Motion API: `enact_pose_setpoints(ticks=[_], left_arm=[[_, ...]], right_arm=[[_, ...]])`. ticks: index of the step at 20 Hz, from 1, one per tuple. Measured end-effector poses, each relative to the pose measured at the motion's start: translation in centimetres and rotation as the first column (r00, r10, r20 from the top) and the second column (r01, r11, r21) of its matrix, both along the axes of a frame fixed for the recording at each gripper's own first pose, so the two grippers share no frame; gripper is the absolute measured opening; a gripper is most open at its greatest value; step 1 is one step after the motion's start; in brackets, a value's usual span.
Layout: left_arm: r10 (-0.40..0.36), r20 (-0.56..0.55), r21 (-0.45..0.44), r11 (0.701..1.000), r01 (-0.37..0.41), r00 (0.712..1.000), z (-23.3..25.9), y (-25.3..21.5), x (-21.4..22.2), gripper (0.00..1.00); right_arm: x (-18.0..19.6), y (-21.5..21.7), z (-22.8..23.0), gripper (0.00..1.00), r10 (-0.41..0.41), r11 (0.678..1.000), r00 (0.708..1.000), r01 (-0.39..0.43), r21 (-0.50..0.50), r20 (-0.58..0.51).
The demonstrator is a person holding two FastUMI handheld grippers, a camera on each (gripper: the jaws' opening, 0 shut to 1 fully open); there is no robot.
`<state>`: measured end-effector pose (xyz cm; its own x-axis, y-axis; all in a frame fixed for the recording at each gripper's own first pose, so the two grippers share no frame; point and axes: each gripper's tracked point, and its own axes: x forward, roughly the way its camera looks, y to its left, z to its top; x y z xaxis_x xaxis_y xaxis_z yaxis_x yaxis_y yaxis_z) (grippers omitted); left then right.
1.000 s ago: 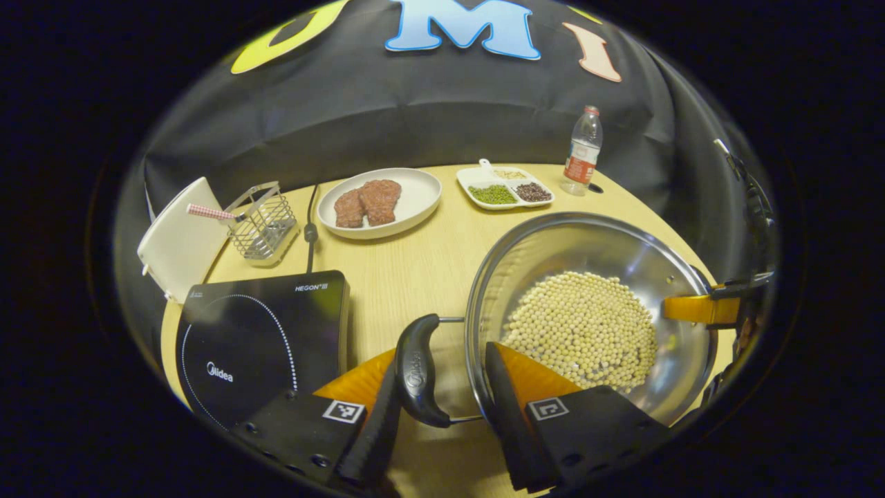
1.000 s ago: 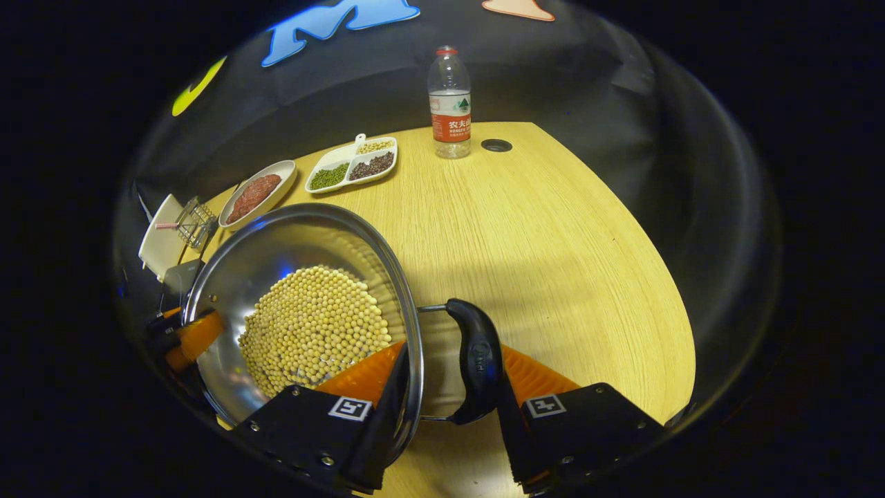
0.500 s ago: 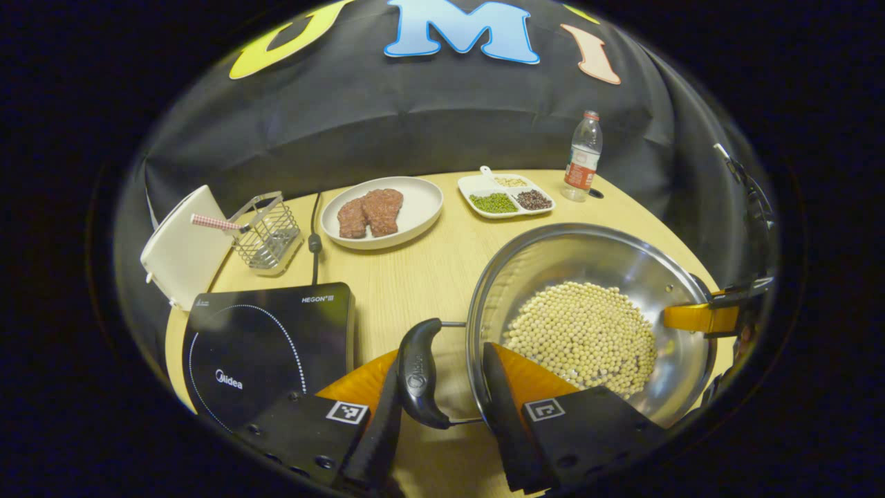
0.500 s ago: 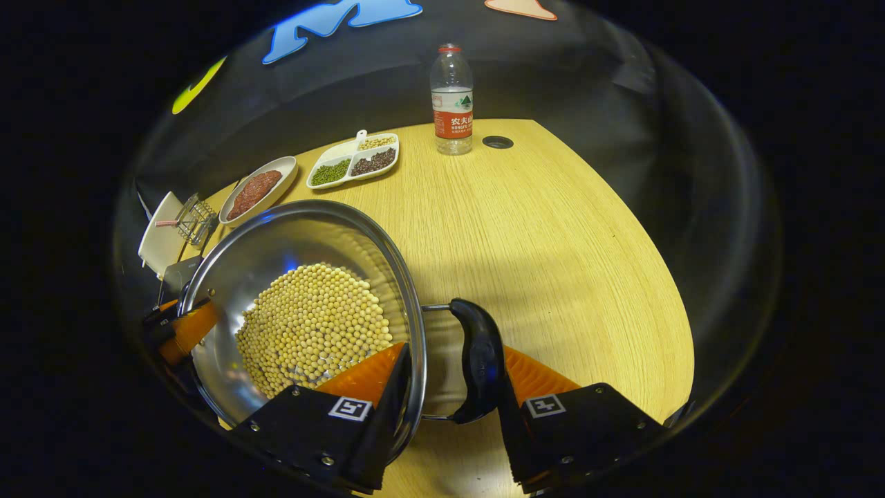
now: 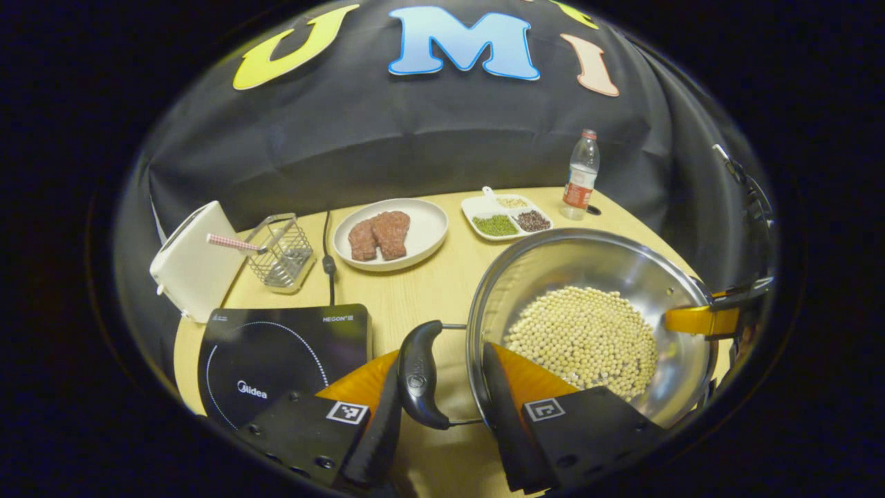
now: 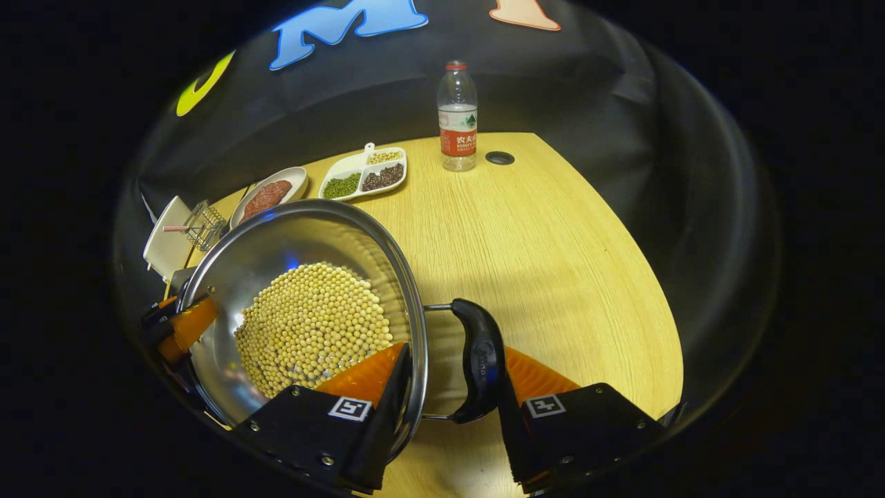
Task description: First push the handle of the pot to place it horizontally, then grasp the pot with both hands and set it on the induction cooktop.
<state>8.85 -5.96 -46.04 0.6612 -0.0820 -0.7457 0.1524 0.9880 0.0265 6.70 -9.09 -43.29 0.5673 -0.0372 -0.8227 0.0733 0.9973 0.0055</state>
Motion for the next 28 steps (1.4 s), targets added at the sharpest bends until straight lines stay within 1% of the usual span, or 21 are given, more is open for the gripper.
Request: enact_pose_setpoints(ticks=[2, 4, 6, 10, 11, 13, 14, 21, 22, 24, 25, 26, 28], left_arm=[[0.006, 0.015, -0.005, 1.0, -0.005, 1.0, 1.1, 0.4, 0.0, 0.64], [0.009, 0.024, -0.008, 1.0, -0.009, 1.0, 2.1, 0.9, -0.2, 0.64], [0.016, 0.034, -0.011, 1.0, -0.016, 0.999, 3.1, 1.7, -0.5, 0.71], [0.034, 0.05, -0.021, 0.999, -0.033, 0.998, 5.0, 3.8, -1.2, 0.71], [0.037, 0.056, -0.019, 0.999, -0.036, 0.998, 5.4, 4.5, -1.4, 0.64], [0.043, 0.06, -0.016, 0.999, -0.042, 0.997, 6.1, 5.9, -2.0, 0.71], [0.05, 0.059, -0.017, 0.999, -0.049, 0.997, 6.4, 6.7, -2.3, 0.67], [0.096, 0.08, 0.001, 0.995, -0.096, 0.992, 8.8, 13.2, -4.2, 0.68], [0.102, 0.082, 0.005, 0.995, -0.103, 0.991, 9.0, 14.1, -4.4, 0.71], [0.12, 0.08, 0.006, 0.993, -0.121, 0.99, 9.2, 15.8, -4.8, 0.71], [0.13, 0.082, 0.004, 0.991, -0.13, 0.988, 9.2, 16.7, -5.0, 0.68], [0.138, 0.083, 0.002, 0.99, -0.138, 0.987, 9.5, 17.3, -5.1, 0.71], [0.151, 0.082, 0.003, 0.988, -0.152, 0.985, 9.4, 18.7, -5.5, 0.71]], right_arm=[[0.0, 0.5, 1.1, 0.66, 0.009, 1.0, 1.0, -0.009, -0.009, 0.014], [-0.2, 1.1, 2.2, 0.66, 0.013, 1.0, 1.0, -0.013, -0.015, 0.022], [-0.8, 1.8, 3.4, 0.66, 0.026, 0.999, 0.999, -0.025, -0.025, 0.026], [-1.0, 3.7, 5.2, 0.66, 0.053, 0.998, 0.998, -0.051, -0.046, 0.046], [-1.2, 4.4, 5.6, 0.66, 0.056, 0.998, 0.997, -0.053, -0.044, 0.048], [-1.6, 6.0, 6.0, 0.66, 0.067, 0.997, 0.996, -0.065, -0.047, 0.051], [-1.7, 6.7, 6.3, 0.66, 0.071, 0.997, 0.996, -0.068, -0.046, 0.053], [-2.5, 12.8, 7.3, 0.66, 0.109, 0.994, 0.992, -0.108, -0.026, 0.059], [-2.7, 13.6, 7.4, 0.66, 0.115, 0.993, 0.992, -0.113, -0.026, 0.058], [-2.7, 15.1, 7.5, 0.66, 0.132, 0.991, 0.99, -0.13, -0.034, 0.058], [-2.7, 15.9, 7.6, 0.66, 0.138, 0.99, 0.989, -0.136, -0.034, 0.06], [-2.7, 16.6, 7.8, 0.66, 0.144, 0.989, 0.988, -0.142, -0.035, 0.059], [-2.9, 17.9, 7.7, 0.66, 0.153, 0.988, 0.986, -0.151, -0.033, 0.059]])
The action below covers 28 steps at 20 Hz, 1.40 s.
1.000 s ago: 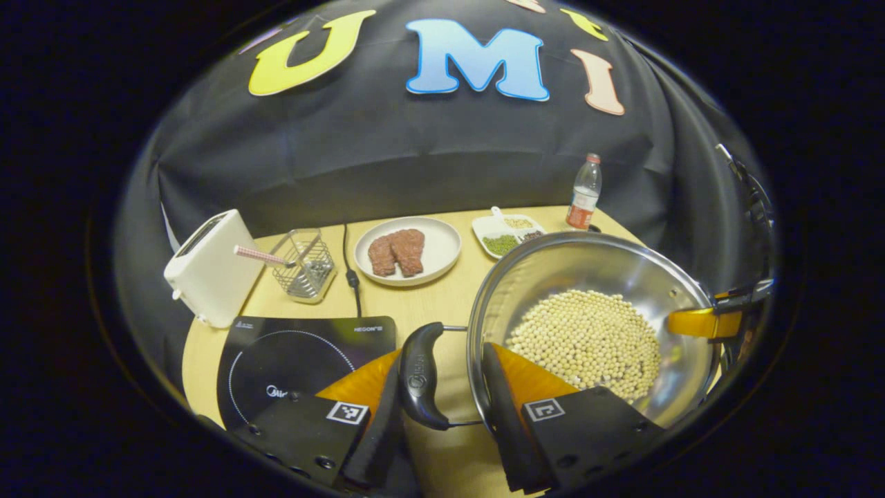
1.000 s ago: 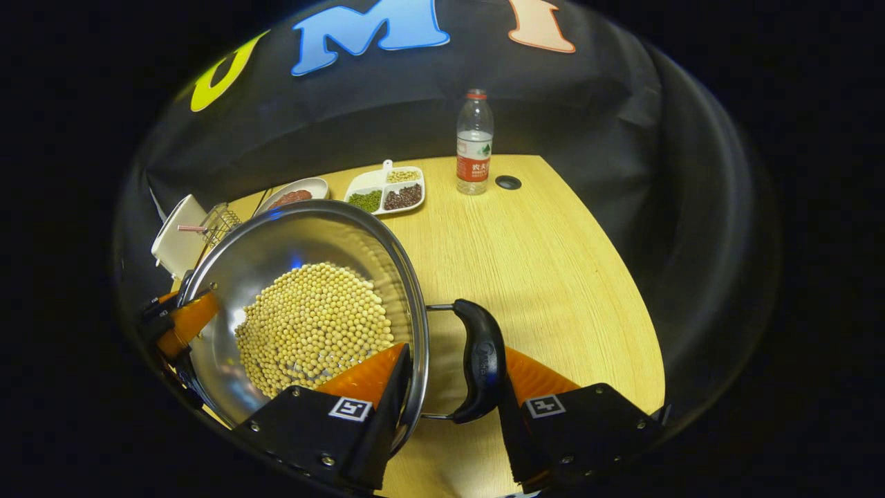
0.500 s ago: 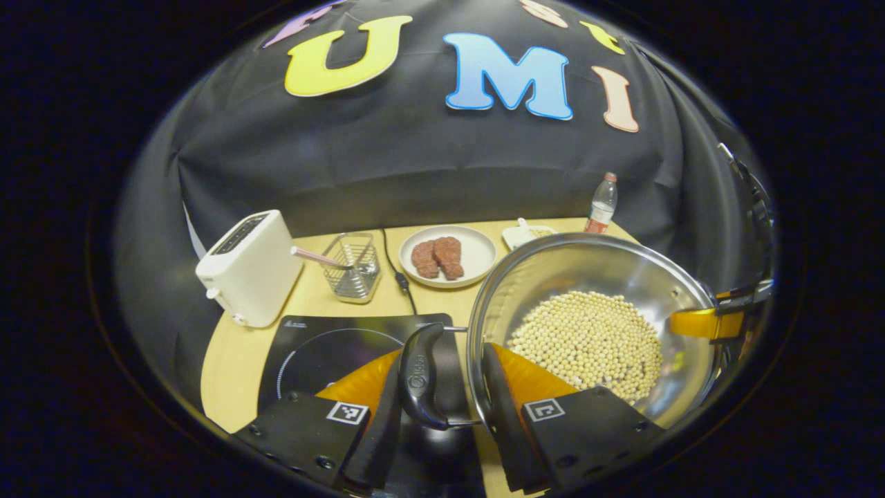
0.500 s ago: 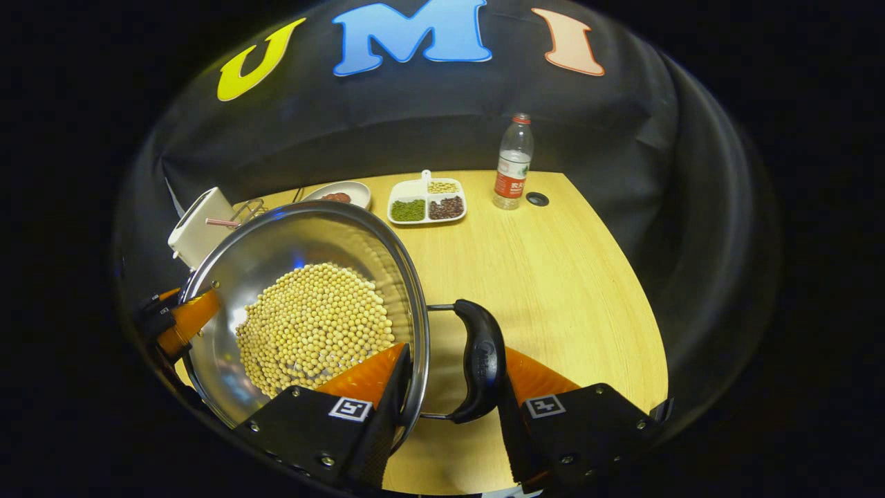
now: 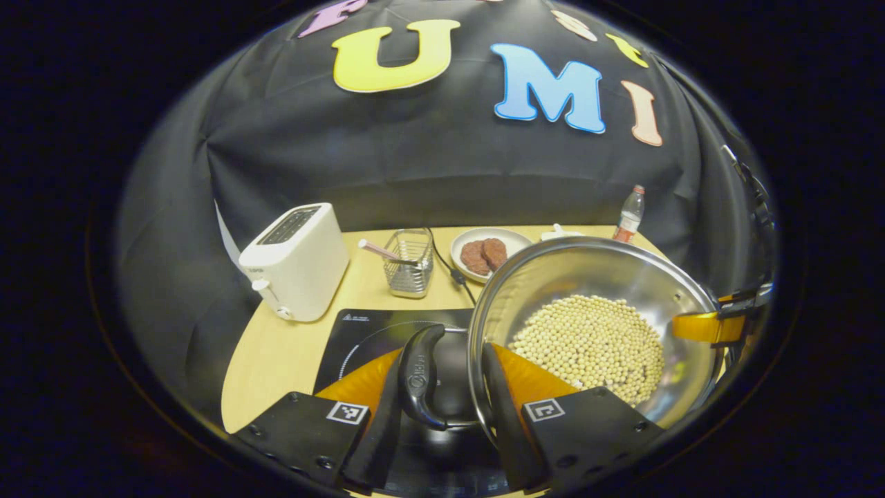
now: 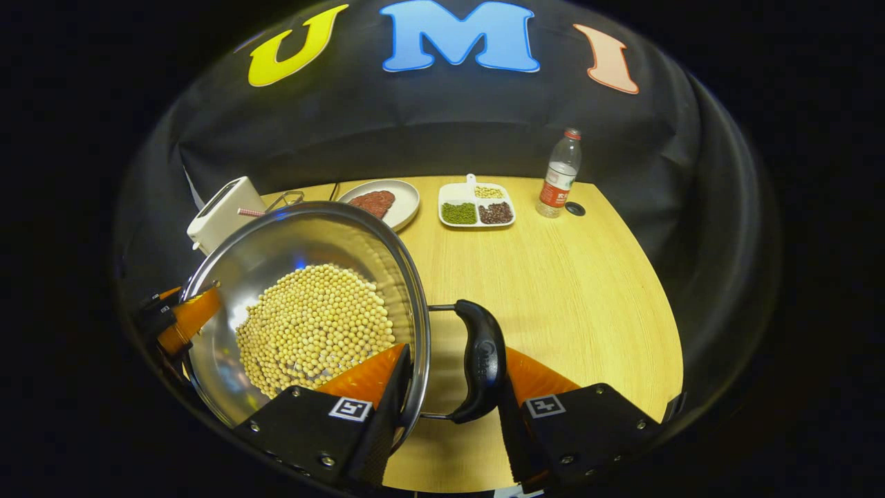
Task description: First push the handle of the pot to place it horizontally, then grasp the pot with both hands and set it on the induction cooktop.
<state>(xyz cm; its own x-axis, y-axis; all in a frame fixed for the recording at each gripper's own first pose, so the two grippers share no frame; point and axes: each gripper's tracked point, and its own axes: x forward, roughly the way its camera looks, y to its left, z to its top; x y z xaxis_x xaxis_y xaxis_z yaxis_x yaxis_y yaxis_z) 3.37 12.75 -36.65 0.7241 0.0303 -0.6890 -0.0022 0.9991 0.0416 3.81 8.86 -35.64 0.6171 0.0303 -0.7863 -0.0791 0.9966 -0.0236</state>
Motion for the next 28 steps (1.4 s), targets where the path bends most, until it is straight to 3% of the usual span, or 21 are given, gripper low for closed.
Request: enact_pose_setpoints(ticks=[1, 2, 6, 14, 15, 16, 17, 25, 26, 27, 28], left_arm=[[0.009, -0.001, -0.004, 1.0, -0.009, 1.0, -0.3, 0.9, -0.3, 0.68], [0.019, -0.001, -0.005, 1.0, -0.019, 1.0, -0.3, 1.7, -0.5, 0.71], [0.048, -0.004, -0.001, 0.999, -0.048, 0.999, -0.3, 4.7, -0.9, 0.68], [0.087, -0.004, 0.014, 0.996, -0.087, 0.996, -0.6, 10.1, -1.7, 0.71], [0.092, -0.005, 0.014, 0.996, -0.092, 0.996, -0.8, 10.5, -1.7, 0.68], [0.095, -0.008, 0.012, 0.995, -0.095, 0.995, -1.0, 11.0, -1.7, 0.71], [0.096, -0.012, 0.012, 0.995, -0.095, 0.995, -1.1, 11.5, -1.7, 0.68], [0.09, -0.018, 0.015, 0.996, -0.09, 0.996, -2.2, 15.0, -0.5, 0.71], [0.087, -0.019, 0.017, 0.996, -0.087, 0.996, -2.4, 15.4, -0.2, 0.64], [0.082, -0.019, 0.018, 0.996, -0.082, 0.996, -2.6, 15.6, -0.1, 0.64], [0.076, -0.021, 0.015, 0.997, -0.076, 0.997, -2.8, 15.9, 0.1, 0.68]], right_arm=[[0.1, 0.7, 0.0, 0.65, 0.007, 1.0, 1.0, -0.007, 0.0, -0.002], [0.1, 1.5, 0.0, 0.65, 0.014, 1.0, 1.0, -0.014, 0.001, -0.005], [0.1, 4.1, -0.2, 0.65, 0.043, 0.999, 0.999, -0.043, 0.001, -0.014], [0.3, 8.8, -1.3, 0.65, 0.075, 0.997, 0.996, -0.075, 0.017, -0.037], [0.3, 9.1, -1.5, 0.65, 0.077, 0.997, 0.996, -0.076, 0.018, -0.039], [0.5, 9.5, -1.6, 0.65, 0.08, 0.997, 0.996, -0.079, 0.017, -0.041], [0.7, 10.1, -1.7, 0.65, 0.081, 0.997, 0.996, -0.081, 0.016, -0.042], [1.6, 13.3, -2.9, 0.65, 0.082, 0.996, 0.995, -0.081, 0.026, -0.053], [1.6, 13.6, -3.0, 0.65, 0.081, 0.996, 0.995, -0.08, 0.026, -0.053], [1.7, 13.9, -3.2, 0.65, 0.079, 0.997, 0.995, -0.077, 0.025, -0.054], [1.7, 14.1, -3.3, 0.65, 0.075, 0.997, 0.996, -0.074, 0.024, -0.055]])
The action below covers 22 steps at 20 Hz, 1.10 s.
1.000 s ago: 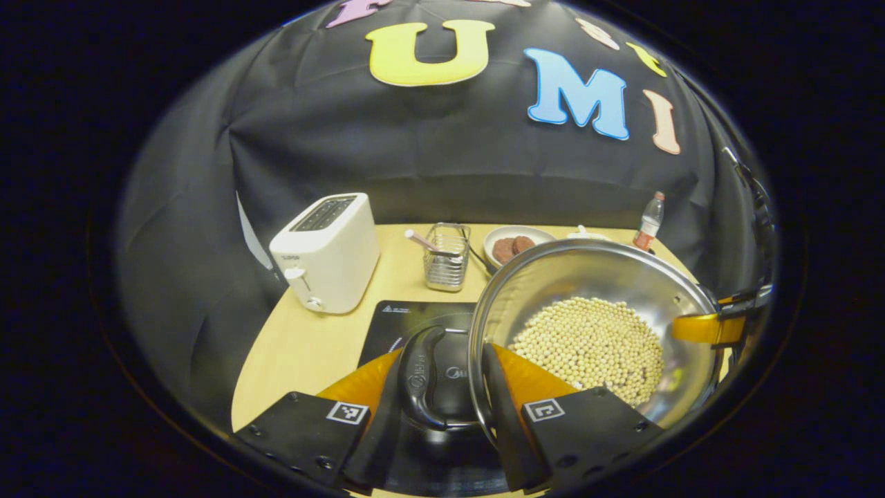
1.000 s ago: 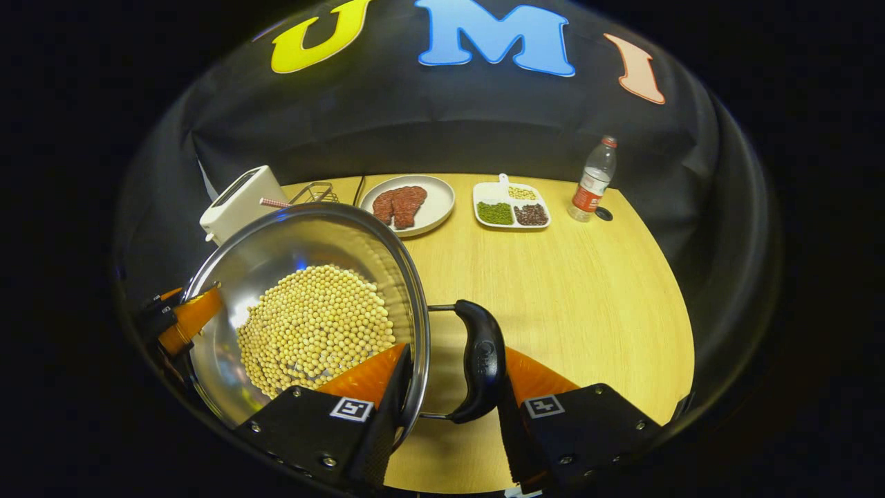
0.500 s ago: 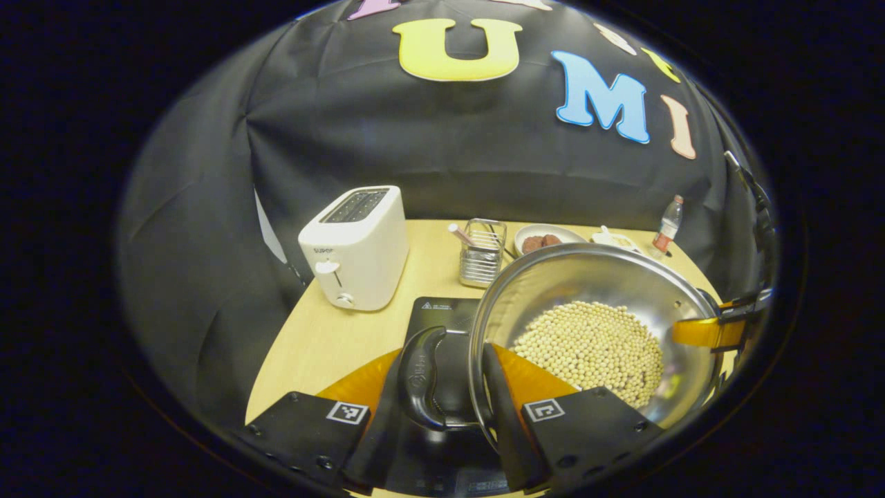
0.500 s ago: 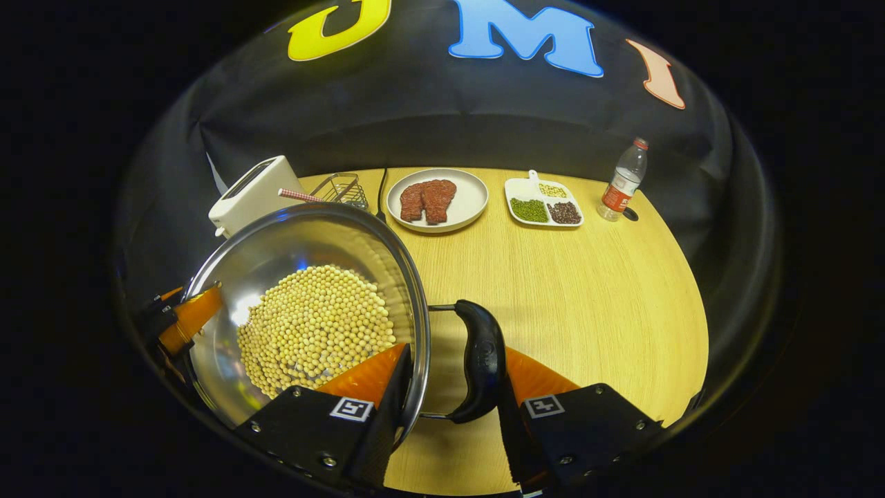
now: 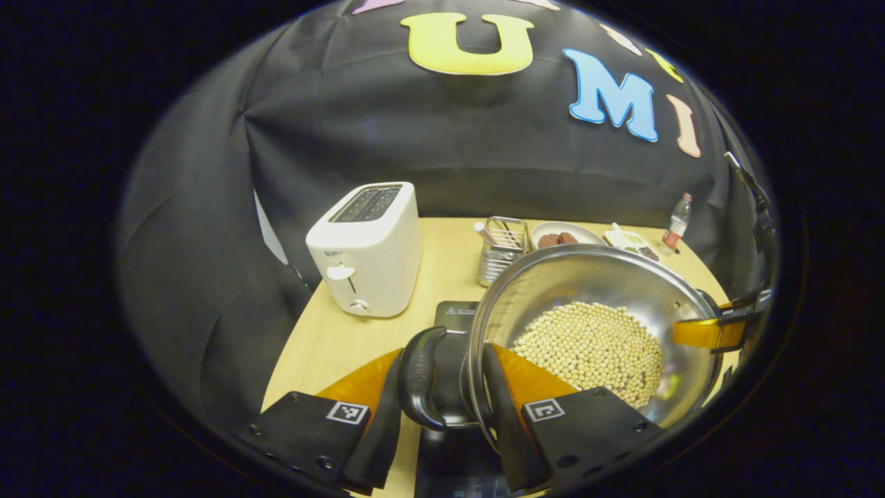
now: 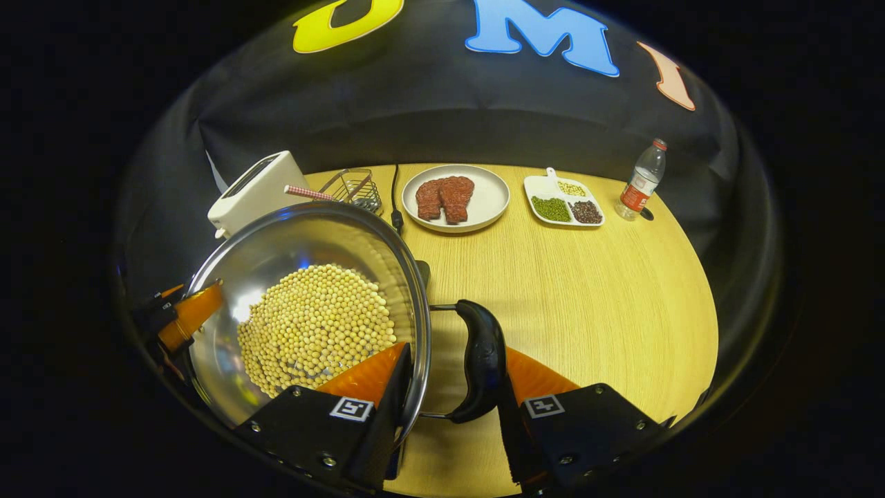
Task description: First push the handle of the pot to place it horizontally, then grasp the pot with both hands and set it on the induction cooktop.
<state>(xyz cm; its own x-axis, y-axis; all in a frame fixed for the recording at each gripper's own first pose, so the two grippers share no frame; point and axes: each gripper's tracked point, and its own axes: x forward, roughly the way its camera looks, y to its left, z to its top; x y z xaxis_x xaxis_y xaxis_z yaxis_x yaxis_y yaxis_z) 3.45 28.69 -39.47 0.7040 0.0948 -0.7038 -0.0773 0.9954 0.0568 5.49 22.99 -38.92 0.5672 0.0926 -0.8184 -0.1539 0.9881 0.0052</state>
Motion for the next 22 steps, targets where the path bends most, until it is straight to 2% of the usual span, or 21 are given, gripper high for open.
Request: enact_pose_setpoints(ticks=[1, 2, 5, 12, 13, 14, 22], left_arm=[[-0.003, -0.002, -0.006, 1.0, 0.003, 1.0, -0.2, 0.3, 0.2, 0.7], [-0.005, -0.004, -0.009, 1.0, 0.005, 1.0, -0.4, 0.6, 0.4, 0.64], [-0.014, -0.01, -0.013, 1.0, 0.014, 1.0, -1.3, 1.2, 1.0, 0.68], [-0.03, -0.013, -0.028, 0.999, 0.03, 0.999, -2.5, 2.0, 1.6, 0.68], [-0.031, -0.017, -0.035, 0.999, 0.03, 0.999, -2.6, 2.1, 1.6, 0.64], [-0.031, -0.019, -0.04, 0.999, 0.03, 0.999, -2.6, 2.2, 1.7, 0.68], [-0.034, -0.023, -0.041, 0.999, 0.033, 0.999, -3.5, 2.7, 2.1, 0.68]], right_arm=[[-0.1, 0.3, -0.2, 0.65, -0.004, 1.0, 1.0, 0.004, 0.0, -0.003], [-0.1, 0.5, -0.3, 0.65, -0.008, 1.0, 1.0, 0.008, 0.0, -0.005], [-0.1, 1.1, -0.7, 0.65, -0.02, 1.0, 1.0, 0.02, -0.001, -0.013], [0.1, 1.9, -1.4, 0.65, -0.042, 0.999, 0.999, 0.042, 0.0, -0.032], [0.1, 2.1, -1.6, 0.65, -0.043, 0.999, 0.999, 0.043, -0.002, -0.034], [0.2, 2.1, -1.6, 0.65, -0.043, 0.999, 0.999, 0.042, -0.002, -0.034], [0.3, 2.4, -2.0, 0.65, -0.048, 0.999, 0.998, 0.048, 0.001, -0.047]])
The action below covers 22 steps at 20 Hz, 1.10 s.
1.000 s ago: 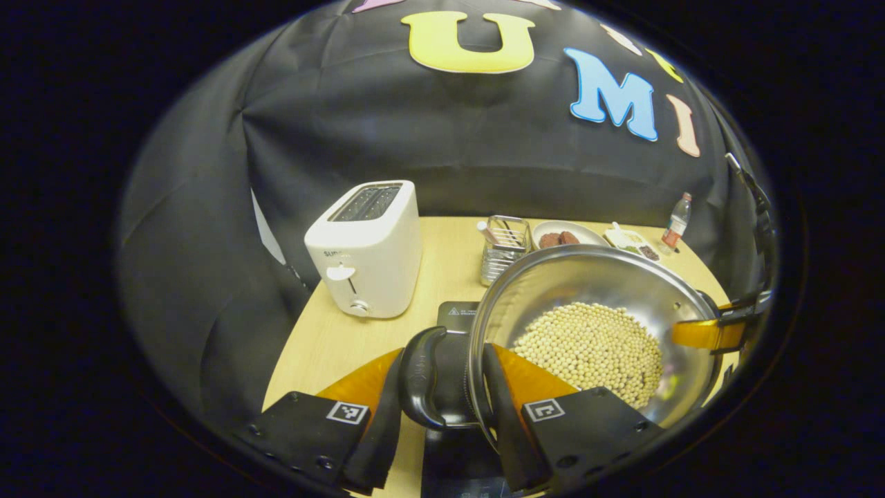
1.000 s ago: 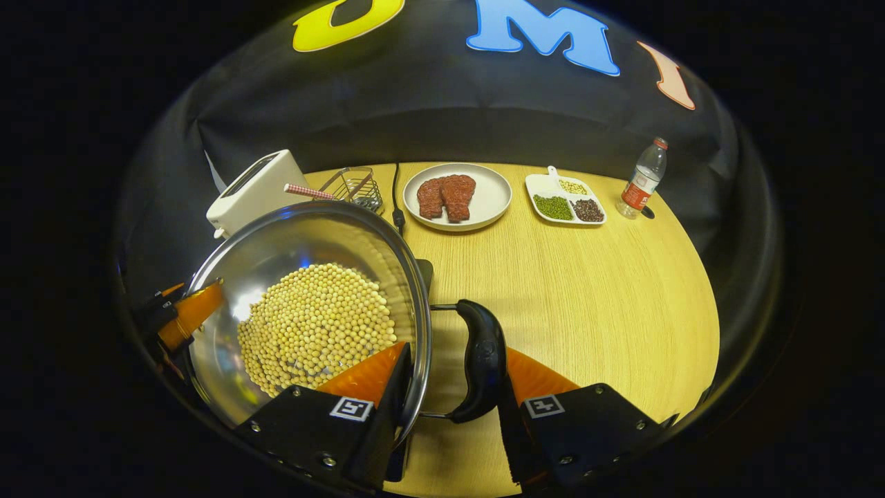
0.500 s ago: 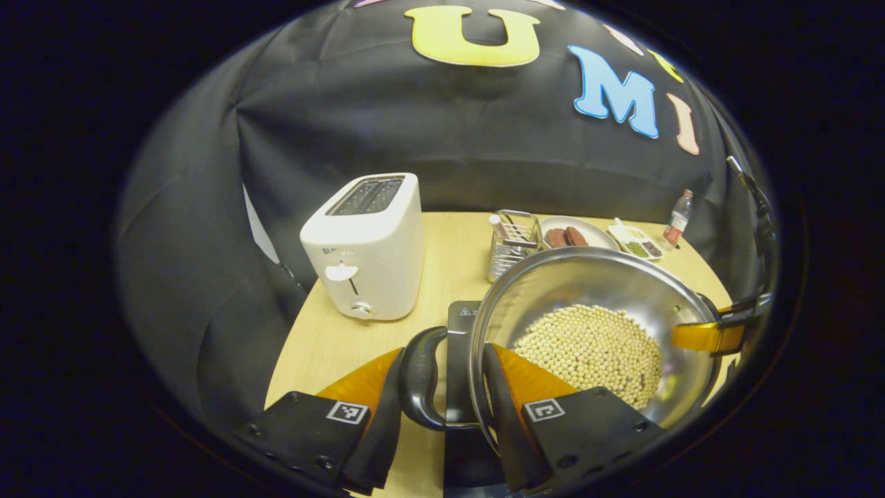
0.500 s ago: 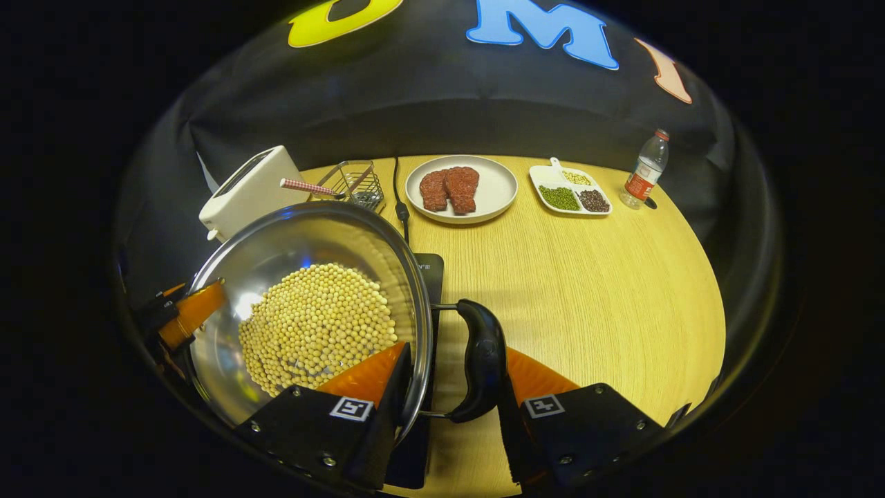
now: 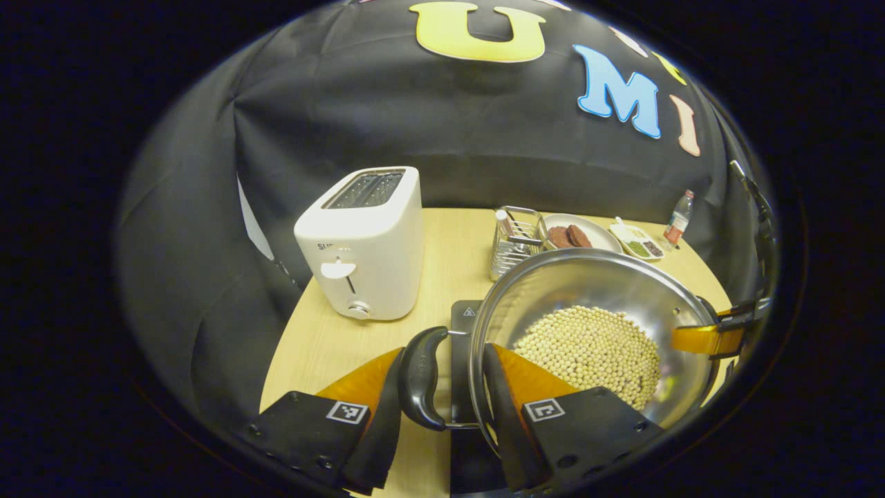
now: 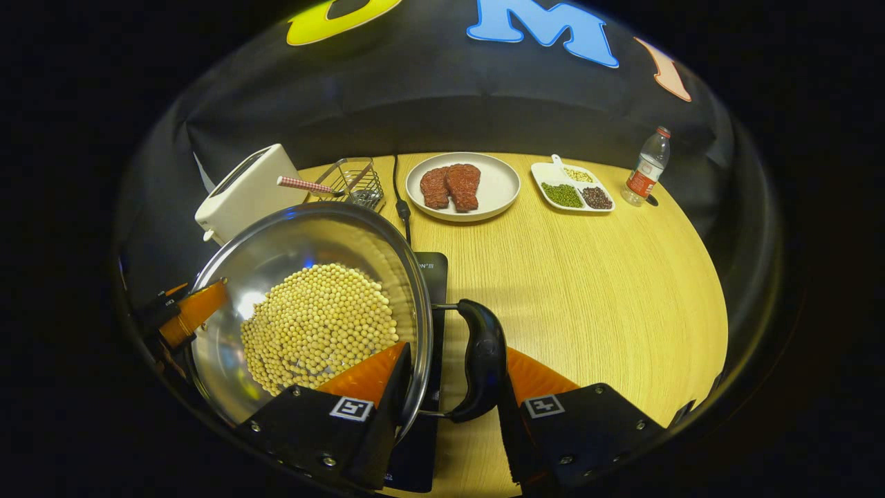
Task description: First push the handle of the pot to place it horizontally, then grasp the pot with both hands and set it on the induction cooktop.
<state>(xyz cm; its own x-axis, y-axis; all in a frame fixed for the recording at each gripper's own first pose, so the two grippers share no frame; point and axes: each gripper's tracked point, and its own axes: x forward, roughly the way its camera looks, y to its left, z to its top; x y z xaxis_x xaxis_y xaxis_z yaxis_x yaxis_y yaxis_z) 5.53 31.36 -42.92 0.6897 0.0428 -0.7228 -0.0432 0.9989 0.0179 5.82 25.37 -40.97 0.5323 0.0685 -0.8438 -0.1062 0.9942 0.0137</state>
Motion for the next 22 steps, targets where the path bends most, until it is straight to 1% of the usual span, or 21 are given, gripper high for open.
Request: enact_pose_setpoints(ticks=[6, 9, 10, 11, 12, 13, 14, 15, 16, 18, 19, 20, 22], left_arm=[[-0.001, -0.007, -0.003, 1.0, 0.001, 1.0, -1.1, 0.4, -0.3, 0.68], [0.009, -0.003, -0.019, 1.0, -0.009, 1.0, -1.3, 0.5, -0.5, 0.68], [0.01, 0.001, -0.022, 1.0, -0.01, 1.0, -1.3, 0.5, -0.5, 0.64], [0.01, 0.001, -0.022, 1.0, -0.01, 1.0, -1.4, 0.5, -0.7, 0.64], [0.011, 0.004, -0.026, 1.0, -0.011, 1.0, -1.3, 0.6, -0.8, 0.65], [0.012, 0.004, -0.031, 0.999, -0.012, 1.0, -1.4, 0.6, -0.8, 0.68], [0.015, 0.011, -0.032, 0.999, -0.015, 1.0, -1.3, 0.6, -0.9, 0.68], [0.015, 0.012, -0.032, 0.999, -0.014, 1.0, -1.4, 0.6, -0.8, 0.71], [0.021, 0.017, -0.038, 0.999, -0.021, 1.0, -1.3, 0.6, -1.0, 0.68], [0.033, 0.022, -0.052, 0.998, -0.032, 0.999, -1.1, 0.5, -1.1, 0.68], [0.032, 0.024, -0.053, 0.998, -0.031, 0.999, -1.2, 0.4, -1.2, 0.65], [0.036, 0.025, -0.054, 0.998, -0.034, 0.999, -1.2, 0.4, -1.3, 0.67], [0.047, 0.066, -0.046, 0.998, -0.044, 0.997, 0.3, 0.5, -1.0, 0.7]], right_arm=[[-0.2, 0.2, -0.9, 0.65, -0.003, 1.0, 1.0, 0.003, 0.007, -0.01], [-0.1, 0.2, -1.1, 0.65, 0.004, 1.0, 1.0, -0.004, 0.006, 0.005], [-0.4, 0.1, -1.3, 0.65, 0.004, 1.0, 1.0, -0.004, 0.003, -0.003], [-0.6, 0.2, -1.4, 0.65, 0.001, 1.0, 1.0, -0.001, 0.009, -0.011], [-0.6, 0.2, -1.4, 0.65, -0.003, 1.0, 1.0, 0.003, 0.017, -0.011], [-0.5, 0.1, -1.4, 0.65, -0.001, 1.0, 1.0, 0.001, 0.016, -0.008], [-0.4, 0.1, -1.2, 0.65, 0.0, 1.0, 1.0, 0.001, 0.014, -0.005], [-0.3, 0.1, -1.3, 0.65, -0.001, 1.0, 1.0, 0.001, 0.016, -0.004], [-0.3, 0.1, -1.3, 0.65, -0.003, 1.0, 1.0, 0.003, 0.023, -0.001], [-0.2, 0.0, -1.2, 0.65, 0.001, 1.0, 1.0, -0.001, 0.032, 0.005], [-0.1, 0.0, -1.2, 0.65, 0.004, 0.999, 1.0, -0.004, 0.032, 0.01], [-0.1, -0.1, -1.1, 0.66, 0.007, 1.0, 1.0, -0.007, 0.029, 0.017], [0.0, -0.1, -0.9, 0.7, 0.025, 0.999, 0.999, -0.026, 0.027, 0.033]])
